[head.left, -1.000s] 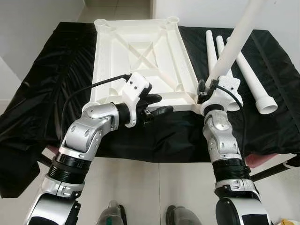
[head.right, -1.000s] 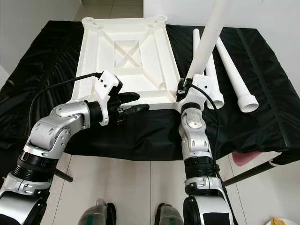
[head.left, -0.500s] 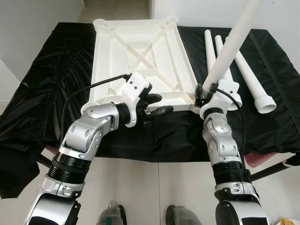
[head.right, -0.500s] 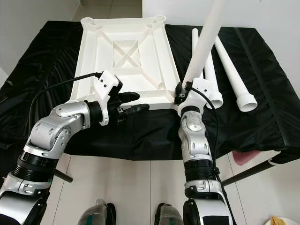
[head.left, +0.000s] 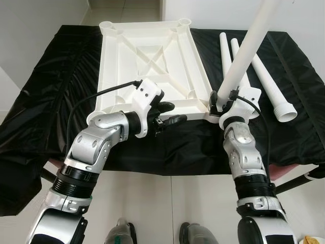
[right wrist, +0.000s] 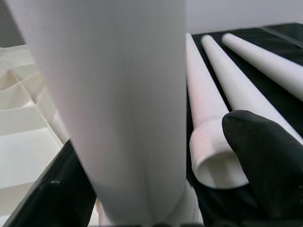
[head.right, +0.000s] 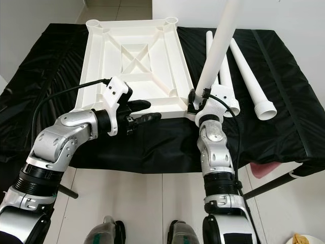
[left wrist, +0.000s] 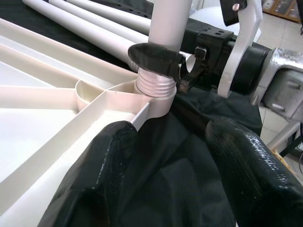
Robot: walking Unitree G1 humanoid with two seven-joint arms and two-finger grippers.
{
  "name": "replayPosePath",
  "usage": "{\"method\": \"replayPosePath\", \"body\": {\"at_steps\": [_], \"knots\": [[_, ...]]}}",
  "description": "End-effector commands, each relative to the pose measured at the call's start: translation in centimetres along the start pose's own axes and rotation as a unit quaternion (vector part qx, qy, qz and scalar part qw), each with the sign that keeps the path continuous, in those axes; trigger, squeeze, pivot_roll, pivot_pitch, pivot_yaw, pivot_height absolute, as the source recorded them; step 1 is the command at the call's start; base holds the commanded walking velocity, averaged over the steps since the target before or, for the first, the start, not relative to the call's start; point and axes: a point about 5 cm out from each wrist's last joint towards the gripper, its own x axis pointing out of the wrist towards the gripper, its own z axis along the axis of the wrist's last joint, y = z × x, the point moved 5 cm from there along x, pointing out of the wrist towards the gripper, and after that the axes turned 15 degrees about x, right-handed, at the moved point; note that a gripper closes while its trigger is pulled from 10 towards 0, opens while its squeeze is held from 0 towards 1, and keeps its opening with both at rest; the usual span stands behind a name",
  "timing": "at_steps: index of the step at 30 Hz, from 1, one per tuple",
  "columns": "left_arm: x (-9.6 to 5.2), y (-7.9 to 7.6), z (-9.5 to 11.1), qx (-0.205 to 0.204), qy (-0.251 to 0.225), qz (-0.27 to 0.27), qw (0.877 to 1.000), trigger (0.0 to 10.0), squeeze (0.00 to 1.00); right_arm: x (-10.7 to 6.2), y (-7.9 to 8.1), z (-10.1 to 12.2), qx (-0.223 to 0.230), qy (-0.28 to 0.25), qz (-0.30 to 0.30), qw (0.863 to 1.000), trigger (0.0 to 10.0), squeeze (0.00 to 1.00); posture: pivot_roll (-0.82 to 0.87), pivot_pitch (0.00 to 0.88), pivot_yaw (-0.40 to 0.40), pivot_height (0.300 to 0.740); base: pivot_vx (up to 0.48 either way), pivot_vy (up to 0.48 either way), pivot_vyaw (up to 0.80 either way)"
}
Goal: Building children table
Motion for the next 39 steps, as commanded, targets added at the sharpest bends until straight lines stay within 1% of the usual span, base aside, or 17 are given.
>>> {"method": "replayPosePath", "body": {"at_steps": [1, 3, 9, 11, 12, 13, 15, 16, 17, 22, 26, 28, 29, 34, 37, 38, 39], "knots": [[-0.2, 0.8, 0.1, 0.006, 0.004, 0.025, 1.0, 10.0, 0.0, 0.2, 0.4, 0.0, 0.004, 0.007, 0.03, 1.0, 10.0, 0.0, -0.04, 0.097, 0.03, 0.74, 0.0, 0.0, 0.0], [-0.2, 0.8, 0.1, 0.006, 0.004, 0.025, 1.0, 10.0, 0.0, 0.2, 0.4, 0.0, 0.004, 0.007, 0.03, 1.0, 10.0, 0.0, -0.04, 0.097, 0.03, 0.74, 0.0, 0.0, 0.0], [-0.2, 0.8, 0.0, 0.006, 0.004, 0.025, 1.0, 10.0, 0.0, 0.5, 0.7, 0.8, -0.01, 0.015, 0.113, 0.993, 10.0, 0.0, -0.04, 0.098, 0.031, 0.74, 0.0, 0.0, 0.0], [-0.2, 0.8, 0.0, 0.006, 0.004, 0.025, 1.0, 10.0, 0.0, 0.5, 0.7, 0.8, -0.01, 0.015, 0.113, 0.993, 10.0, 0.0, -0.04, 0.098, 0.031, 0.74, 0.0, 0.0, 0.0], [-0.2, 0.7, 0.1, 0.006, 0.004, 0.024, 1.0, 10.0, 0.0, 0.4, 0.9, 0.9, -0.019, 0.019, 0.14, 0.99, 10.0, 0.0, -0.04, 0.101, 0.032, 0.74, 0.0, 0.0, 0.0], [-0.2, 0.7, 0.1, 0.006, 0.004, 0.024, 1.0, 10.0, 0.0, 0.4, 0.9, 0.9, -0.019, 0.019, 0.14, 0.99, 10.0, 0.0, -0.04, 0.101, 0.032, 0.74, 0.0, 0.0, 0.0], [-0.2, 0.7, 0.1, 0.005, 0.004, 0.022, 1.0, 10.0, 0.0, 0.1, 1.4, 0.9, -0.036, 0.031, 0.203, 0.978, 10.0, 0.0, -0.03, 0.105, 0.036, 0.74, 0.0, 0.0, 0.0], [-0.2, 0.7, 0.1, 0.005, 0.004, 0.022, 1.0, 10.0, 0.0, 0.1, 1.4, 0.9, -0.036, 0.031, 0.203, 0.978, 10.0, 0.0, -0.03, 0.105, 0.036, 0.74, 0.0, 0.0, 0.0], [-0.2, 0.6, 0.1, 0.005, 0.004, 0.022, 1.0, 10.0, 0.0, -0.1, 1.5, 0.9, -0.039, 0.035, 0.219, 0.974, 10.0, 0.0, -0.03, 0.105, 0.036, 0.74, 0.0, 0.0, 0.0], [-0.2, 0.5, 0.2, 0.006, 0.004, 0.02, 1.0, 10.0, 0.0, 0.1, 1.3, 0.9, -0.031, 0.042, 0.229, 0.972, 10.0, 0.0, -0.03, 0.106, 0.036, 0.74, 0.0, 0.0, 0.0], [-0.1, 0.4, 0.2, 0.005, 0.004, 0.017, 1.0, 10.0, 0.0, 0.1, 1.2, 0.5, -0.03, 0.058, 0.259, 0.964, 10.0, 0.0, -0.03, 0.104, 0.035, 0.74, 0.0, 0.0, 0.0], [-0.1, 0.4, 0.2, 0.005, 0.004, 0.017, 1.0, 10.0, 0.0, 0.1, 1.2, 0.5, -0.03, 0.058, 0.259, 0.964, 10.0, 0.0, -0.03, 0.104, 0.035, 0.74, 0.0, 0.0, 0.0], [-0.1, 0.4, 0.2, 0.005, 0.003, 0.016, 1.0, 10.0, 0.0, 0.0, 1.1, 0.3, -0.029, 0.065, 0.27, 0.96, 10.0, 0.0, -0.03, 0.103, 0.035, 0.74, 0.0, 0.0, 0.0], [-0.1, 0.3, 0.2, 0.005, 0.003, 0.017, 1.0, 10.0, 0.0, 0.4, 0.6, 0.2, -0.003, 0.073, 0.29, 0.954, 10.0, 0.0, -0.03, 0.099, 0.033, 0.74, 0.0, 0.0, 0.0], [-0.1, 0.4, 0.2, 0.005, 0.003, 0.017, 1.0, 10.0, 0.0, 0.5, 0.5, 0.1, -0.004, 0.076, 0.292, 0.953, 10.0, 0.0, -0.02, 0.097, 0.029, 0.74, 0.0, 0.0, 0.0], [-0.2, 0.4, 0.2, 0.006, 0.004, 0.019, 1.0, 10.0, 0.0, 0.6, 0.4, -0.2, -0.008, 0.081, 0.291, 0.953, 8.0, 0.0, -0.02, 0.097, 0.029, 0.74, 0.0, 0.0, 0.0], [-0.2, 0.4, 0.2, 0.006, 0.004, 0.019, 1.0, 10.0, 0.0, 0.6, 0.4, -0.2, -0.008, 0.081, 0.291, 0.953, 8.0, 0.0, -0.02, 0.097, 0.029, 0.74, 0.0, 0.0, 0.0]]}}
